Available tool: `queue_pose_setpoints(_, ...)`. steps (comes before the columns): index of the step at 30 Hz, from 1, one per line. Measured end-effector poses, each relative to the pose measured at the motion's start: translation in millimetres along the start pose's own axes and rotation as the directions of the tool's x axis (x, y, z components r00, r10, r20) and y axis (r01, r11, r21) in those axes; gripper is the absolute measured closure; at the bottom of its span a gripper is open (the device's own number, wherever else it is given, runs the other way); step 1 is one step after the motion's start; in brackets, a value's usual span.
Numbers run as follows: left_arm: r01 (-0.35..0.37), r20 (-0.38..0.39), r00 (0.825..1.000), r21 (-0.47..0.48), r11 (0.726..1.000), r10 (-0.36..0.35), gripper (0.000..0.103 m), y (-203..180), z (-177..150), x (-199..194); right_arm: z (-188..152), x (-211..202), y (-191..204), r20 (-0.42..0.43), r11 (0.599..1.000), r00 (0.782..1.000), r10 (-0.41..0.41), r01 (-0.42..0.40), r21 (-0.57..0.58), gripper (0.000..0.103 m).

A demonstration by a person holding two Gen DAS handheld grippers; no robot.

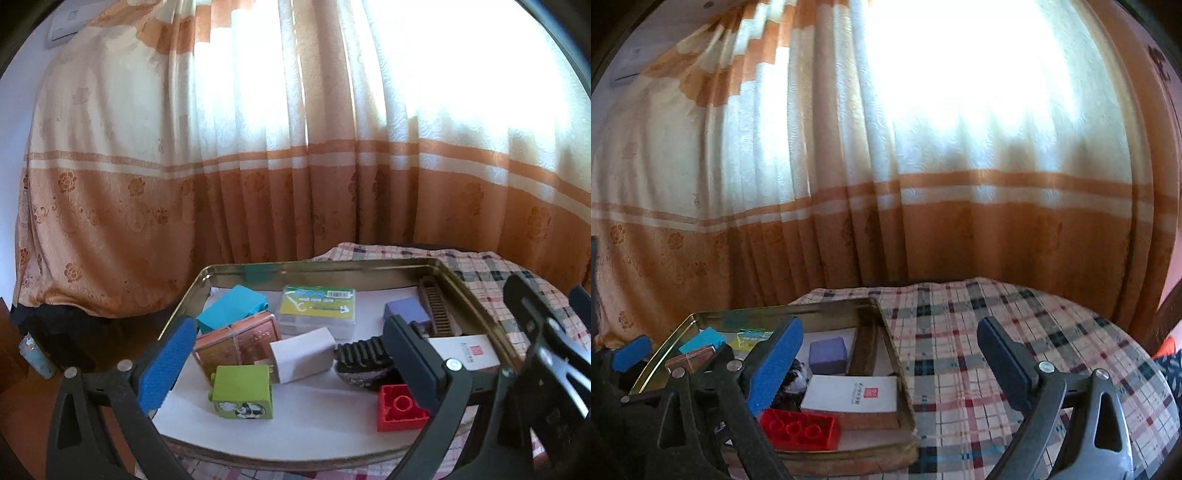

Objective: Organize rigid objects

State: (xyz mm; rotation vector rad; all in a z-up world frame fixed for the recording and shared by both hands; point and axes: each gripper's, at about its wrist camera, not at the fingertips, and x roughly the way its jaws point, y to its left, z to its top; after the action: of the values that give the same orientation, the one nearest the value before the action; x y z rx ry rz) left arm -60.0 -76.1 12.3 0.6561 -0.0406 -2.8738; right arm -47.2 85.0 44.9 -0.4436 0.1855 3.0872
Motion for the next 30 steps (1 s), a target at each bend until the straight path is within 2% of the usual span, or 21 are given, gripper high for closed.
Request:
queue_pose_setpoints(5, 0.03, 0.015, 0.999, -0.005, 1.0, -0.03, 0.0, -2.4, -3.0, -11.4, 1.0, -10.9, -1.6, 0.026, 1.0, 1.0, -0.016, 0.017, -0.006, 0.006)
queue_pose_setpoints(10, 0.026, 0.009, 1.0, -0.033, 0.999, -0.026, 0.0, 2.4, -4.1, -14.2, -1.3, -21.9, -4.7, 0.036, 1.0, 0.999, -0.014, 0.014, -0.014, 0.006)
queue_pose_setpoints(15, 0.037, 0.029, 0.999, -0.021, 0.999, -0.036, 0.0, 0.2, -7.3, -23.7, -4.0, -29.7, -14.4, 0.031, 1.0, 0.999, -0.027, 0.026, 0.014, 0.005)
queue_pose_setpoints(20, 0.054, 0.056, 0.997, -0.096, 0.994, -0.049, 0.0, 14.7, -12.0, -34.6, -3.8, -40.7, -21.5, 0.082, 0.998, 0.995, -0.059, 0.055, 0.042, 0.001)
queue_pose_setpoints(22, 0.056, 0.036, 0.998, -0.108, 0.993, -0.052, 0.0, 17.9, -15.1, -33.4, -4.0, -43.5, -21.2, 0.096, 0.997, 0.993, -0.062, 0.059, 0.039, 0.001)
queue_pose_setpoints(24, 0.053, 0.02, 0.999, -0.106, 0.993, -0.051, 0.0, 18.1, -16.3, -32.7, -4.0, -46.7, -19.7, 0.112, 0.998, 0.992, -0.059, 0.056, 0.031, 0.001)
queue_pose_setpoints(30, 0.037, 0.083, 0.996, -0.055, 0.998, -0.032, 0.0, 8.4, -18.2, -46.0, -4.6, -56.7, -14.9, 0.162, 0.999, 0.985, -0.05, 0.05, 0.007, 0.001)
